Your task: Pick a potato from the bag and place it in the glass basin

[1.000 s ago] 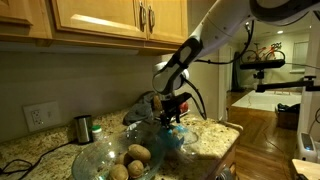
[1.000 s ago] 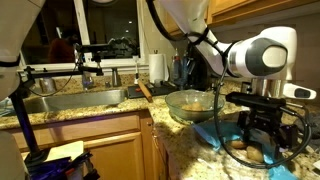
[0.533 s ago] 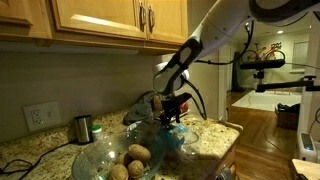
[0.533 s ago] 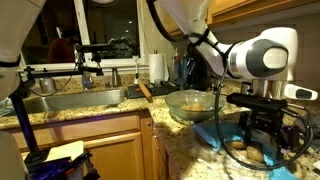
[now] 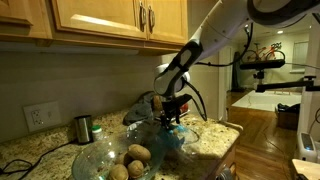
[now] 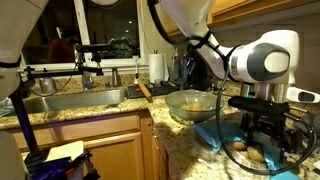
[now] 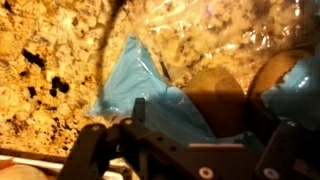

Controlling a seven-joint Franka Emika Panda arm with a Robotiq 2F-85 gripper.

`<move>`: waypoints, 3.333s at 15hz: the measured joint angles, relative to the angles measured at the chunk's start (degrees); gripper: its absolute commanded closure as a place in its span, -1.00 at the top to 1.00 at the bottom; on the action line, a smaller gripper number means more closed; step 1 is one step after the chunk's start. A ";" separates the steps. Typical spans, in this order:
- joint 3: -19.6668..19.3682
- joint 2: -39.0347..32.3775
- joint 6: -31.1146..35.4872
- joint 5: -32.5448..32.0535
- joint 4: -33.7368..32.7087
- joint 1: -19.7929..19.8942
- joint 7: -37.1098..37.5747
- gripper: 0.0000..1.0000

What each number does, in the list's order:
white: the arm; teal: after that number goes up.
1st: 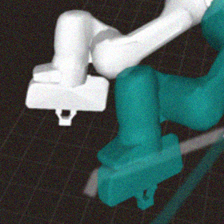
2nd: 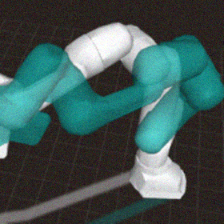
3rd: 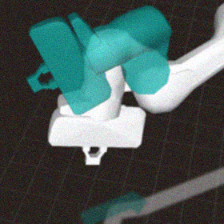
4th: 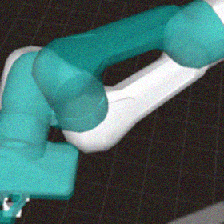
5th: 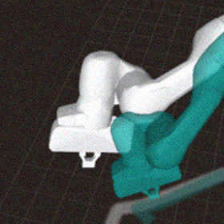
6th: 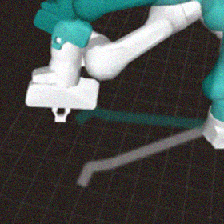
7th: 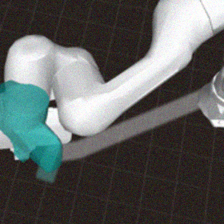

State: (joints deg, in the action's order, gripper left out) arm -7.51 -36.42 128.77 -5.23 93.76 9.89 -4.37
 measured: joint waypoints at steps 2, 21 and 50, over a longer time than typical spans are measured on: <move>0.00 -0.01 0.03 0.00 0.00 0.00 0.00 1.00; 0.06 -0.32 0.29 0.12 0.00 0.09 -0.08 1.00; 3.10 -0.31 -0.96 8.85 -0.40 4.53 -8.80 0.18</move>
State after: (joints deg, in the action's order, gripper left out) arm -4.41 -36.73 127.81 3.62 93.36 14.42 -13.17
